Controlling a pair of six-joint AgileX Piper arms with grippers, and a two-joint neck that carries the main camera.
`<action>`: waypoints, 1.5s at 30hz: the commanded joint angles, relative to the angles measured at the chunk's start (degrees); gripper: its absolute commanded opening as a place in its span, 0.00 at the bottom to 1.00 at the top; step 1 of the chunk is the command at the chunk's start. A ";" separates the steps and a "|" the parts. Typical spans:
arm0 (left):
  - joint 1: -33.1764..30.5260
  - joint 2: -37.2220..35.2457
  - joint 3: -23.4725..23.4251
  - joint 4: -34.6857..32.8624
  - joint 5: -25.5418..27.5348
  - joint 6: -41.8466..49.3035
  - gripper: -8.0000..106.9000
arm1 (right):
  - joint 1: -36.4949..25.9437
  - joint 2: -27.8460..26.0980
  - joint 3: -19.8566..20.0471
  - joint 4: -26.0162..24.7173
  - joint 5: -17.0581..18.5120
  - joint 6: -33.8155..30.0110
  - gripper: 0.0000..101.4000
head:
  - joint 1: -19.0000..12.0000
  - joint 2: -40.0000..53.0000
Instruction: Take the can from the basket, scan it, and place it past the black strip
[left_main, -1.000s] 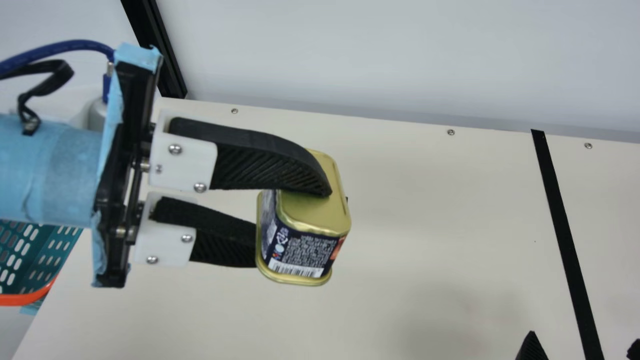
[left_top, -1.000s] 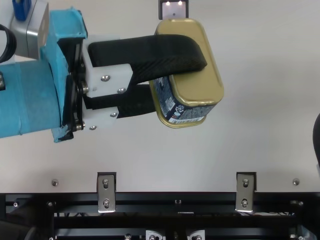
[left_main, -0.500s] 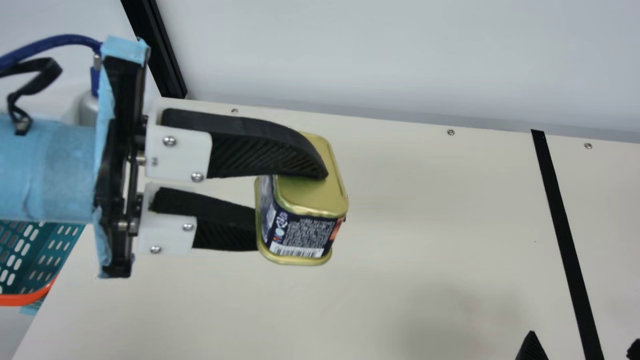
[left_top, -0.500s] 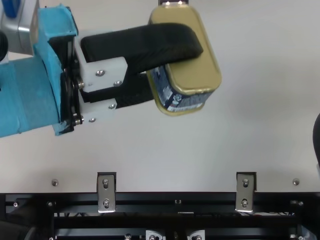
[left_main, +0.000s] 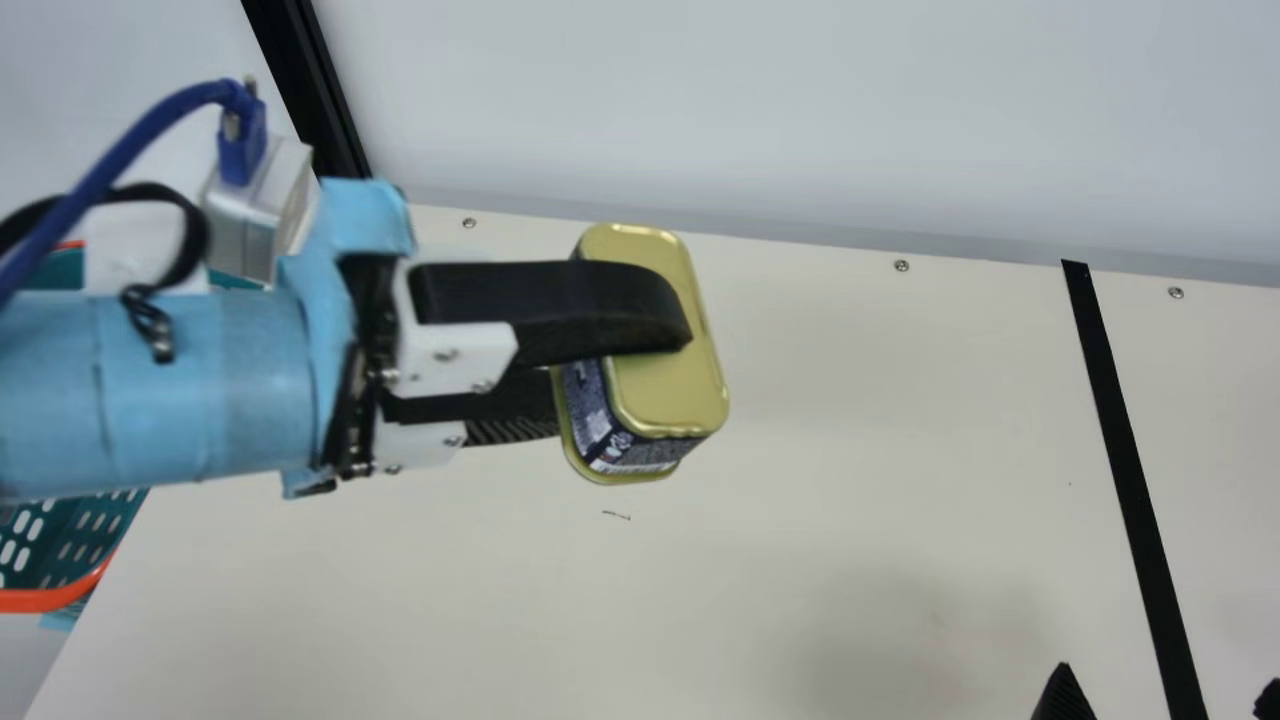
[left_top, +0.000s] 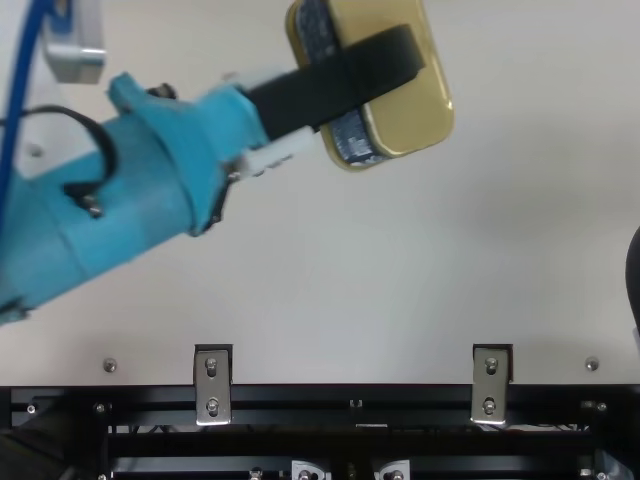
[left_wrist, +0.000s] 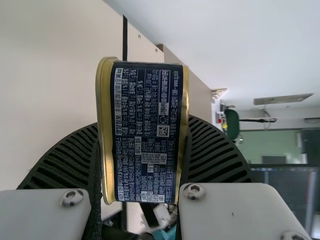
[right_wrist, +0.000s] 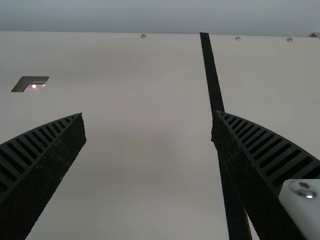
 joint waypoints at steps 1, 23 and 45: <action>-3.95 0.37 0.24 3.54 -7.32 0.85 0.16 | 0.00 0.00 0.00 0.00 0.00 0.00 1.00 | -0.13 -0.72; -15.01 5.28 -0.03 17.20 -19.64 -5.77 0.16 | 0.00 0.00 0.00 -0.05 0.00 0.00 1.00 | -0.13 -0.72; -11.35 14.06 2.31 50.71 -28.57 -9.86 0.16 | 0.00 0.00 0.00 -0.11 0.00 0.00 1.00 | -0.13 -0.72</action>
